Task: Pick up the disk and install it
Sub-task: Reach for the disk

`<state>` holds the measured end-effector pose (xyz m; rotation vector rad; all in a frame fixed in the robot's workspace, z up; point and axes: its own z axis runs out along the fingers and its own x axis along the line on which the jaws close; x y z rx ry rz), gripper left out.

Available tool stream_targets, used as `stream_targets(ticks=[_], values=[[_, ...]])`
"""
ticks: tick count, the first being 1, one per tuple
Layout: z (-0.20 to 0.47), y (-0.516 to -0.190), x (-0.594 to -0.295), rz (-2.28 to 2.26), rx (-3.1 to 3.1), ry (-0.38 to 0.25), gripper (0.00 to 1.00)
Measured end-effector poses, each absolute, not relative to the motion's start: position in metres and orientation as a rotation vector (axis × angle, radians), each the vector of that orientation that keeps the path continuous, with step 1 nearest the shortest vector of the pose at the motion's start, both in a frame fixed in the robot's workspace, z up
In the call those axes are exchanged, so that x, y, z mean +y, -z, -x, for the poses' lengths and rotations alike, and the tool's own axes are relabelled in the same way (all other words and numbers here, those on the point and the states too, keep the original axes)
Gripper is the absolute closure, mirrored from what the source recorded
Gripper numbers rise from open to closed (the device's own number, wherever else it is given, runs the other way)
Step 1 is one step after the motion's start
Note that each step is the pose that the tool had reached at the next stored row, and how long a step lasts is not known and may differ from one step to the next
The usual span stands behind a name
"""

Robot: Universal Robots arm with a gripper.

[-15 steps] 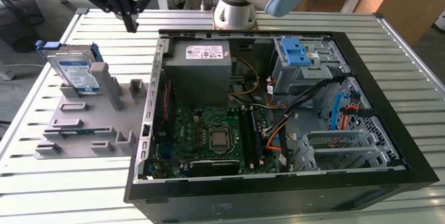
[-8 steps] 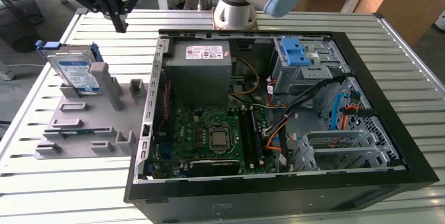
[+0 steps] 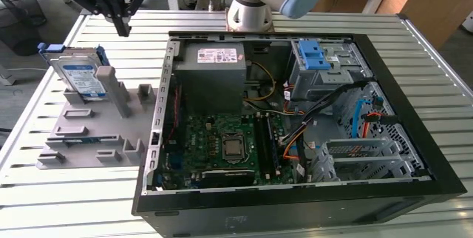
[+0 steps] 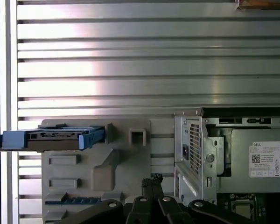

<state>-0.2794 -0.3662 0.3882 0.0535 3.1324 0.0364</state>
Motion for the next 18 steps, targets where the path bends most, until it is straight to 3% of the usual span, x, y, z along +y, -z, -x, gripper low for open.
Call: stream_targets(ticks=[18], values=[[0.327,-0.379,-0.363,-0.054,3.141,-0.036,0.89]])
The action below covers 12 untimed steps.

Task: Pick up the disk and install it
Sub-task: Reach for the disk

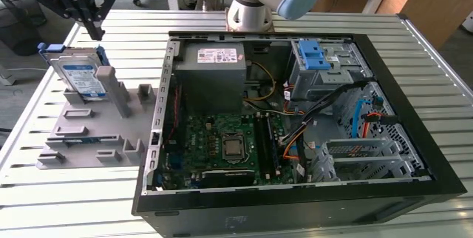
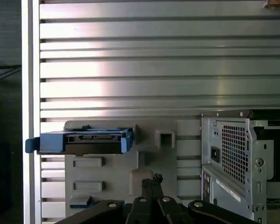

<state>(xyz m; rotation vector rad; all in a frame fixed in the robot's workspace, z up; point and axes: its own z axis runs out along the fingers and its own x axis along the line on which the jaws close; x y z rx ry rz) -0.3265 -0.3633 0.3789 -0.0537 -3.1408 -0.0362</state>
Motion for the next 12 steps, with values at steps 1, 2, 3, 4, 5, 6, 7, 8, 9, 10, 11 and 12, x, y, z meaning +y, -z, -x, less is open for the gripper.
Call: stream_targets(ticks=[1,2,3,4,5,6,7,8,9,10,11,12], values=[[0.3265,-0.3789,-0.3633,0.054,-3.141,0.036,0.89],[0.3265,-0.3789,-0.3633,0.054,-3.141,0.036,0.89],[0.3265,-0.3789,-0.3633,0.054,-3.141,0.036,0.89],[0.3265,-0.3788,-0.3633,0.054,-3.141,0.035,0.89],[0.3265,-0.3784,-0.3630,0.054,-3.141,0.030,0.89],[0.3266,-0.3778,-0.3625,0.054,-3.141,0.025,0.89],[0.3266,-0.3770,-0.3620,0.054,-3.141,0.018,0.89],[0.3266,-0.3761,-0.3616,0.054,-3.141,0.015,0.89],[0.3271,-0.3752,-0.3616,0.054,-3.141,0.016,0.89],[0.3283,-0.3748,-0.3616,0.054,-3.141,0.015,0.89],[0.3304,-0.3741,-0.3616,0.054,-3.141,0.015,0.89],[0.3337,-0.3735,-0.3615,0.053,-3.141,0.016,0.89]])
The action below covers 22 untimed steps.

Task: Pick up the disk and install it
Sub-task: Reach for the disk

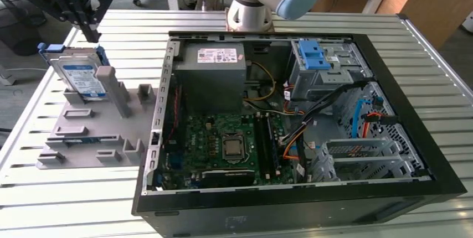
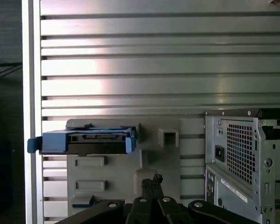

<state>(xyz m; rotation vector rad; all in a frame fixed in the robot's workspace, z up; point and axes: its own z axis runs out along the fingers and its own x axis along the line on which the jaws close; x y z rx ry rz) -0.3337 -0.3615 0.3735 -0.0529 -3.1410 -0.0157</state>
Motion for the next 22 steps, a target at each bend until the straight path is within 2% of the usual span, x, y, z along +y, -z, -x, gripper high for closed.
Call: stream_targets(ticks=[22], values=[[0.398,-0.364,-0.348,0.052,-3.145,0.003,0.89]])
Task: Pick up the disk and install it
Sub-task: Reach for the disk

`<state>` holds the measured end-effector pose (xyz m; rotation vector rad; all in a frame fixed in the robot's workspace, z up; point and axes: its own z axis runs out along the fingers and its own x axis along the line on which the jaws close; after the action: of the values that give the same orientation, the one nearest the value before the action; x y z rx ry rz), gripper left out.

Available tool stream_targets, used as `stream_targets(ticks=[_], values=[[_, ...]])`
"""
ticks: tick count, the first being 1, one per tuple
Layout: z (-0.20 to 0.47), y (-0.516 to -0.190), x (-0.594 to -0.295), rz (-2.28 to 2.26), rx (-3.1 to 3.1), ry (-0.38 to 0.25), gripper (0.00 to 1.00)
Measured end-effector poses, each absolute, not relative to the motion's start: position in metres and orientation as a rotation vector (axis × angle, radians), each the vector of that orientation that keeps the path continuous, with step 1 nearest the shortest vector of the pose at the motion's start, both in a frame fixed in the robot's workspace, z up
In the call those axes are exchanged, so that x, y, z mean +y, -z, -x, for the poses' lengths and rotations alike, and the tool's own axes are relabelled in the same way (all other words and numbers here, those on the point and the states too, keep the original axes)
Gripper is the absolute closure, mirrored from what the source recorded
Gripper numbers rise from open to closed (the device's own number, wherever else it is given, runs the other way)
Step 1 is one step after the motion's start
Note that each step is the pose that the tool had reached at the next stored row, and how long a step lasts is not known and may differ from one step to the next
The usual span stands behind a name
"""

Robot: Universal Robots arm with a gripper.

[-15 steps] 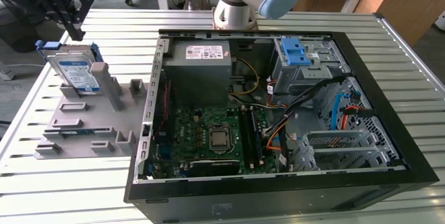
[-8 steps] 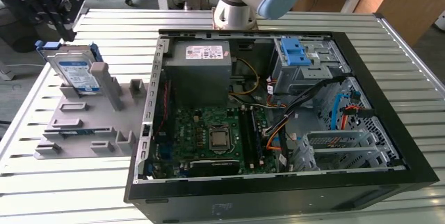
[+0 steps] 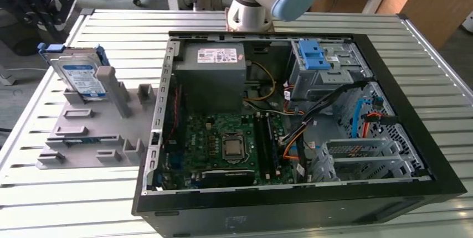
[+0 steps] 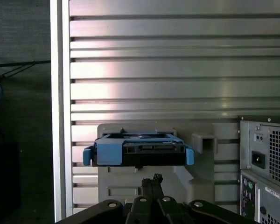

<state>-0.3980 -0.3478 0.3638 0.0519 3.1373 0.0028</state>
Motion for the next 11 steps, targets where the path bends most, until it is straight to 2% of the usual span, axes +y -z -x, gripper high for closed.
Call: stream_targets(ticks=[11], values=[[0.427,-0.359,-0.337,-0.052,3.137,0.003,0.89]])
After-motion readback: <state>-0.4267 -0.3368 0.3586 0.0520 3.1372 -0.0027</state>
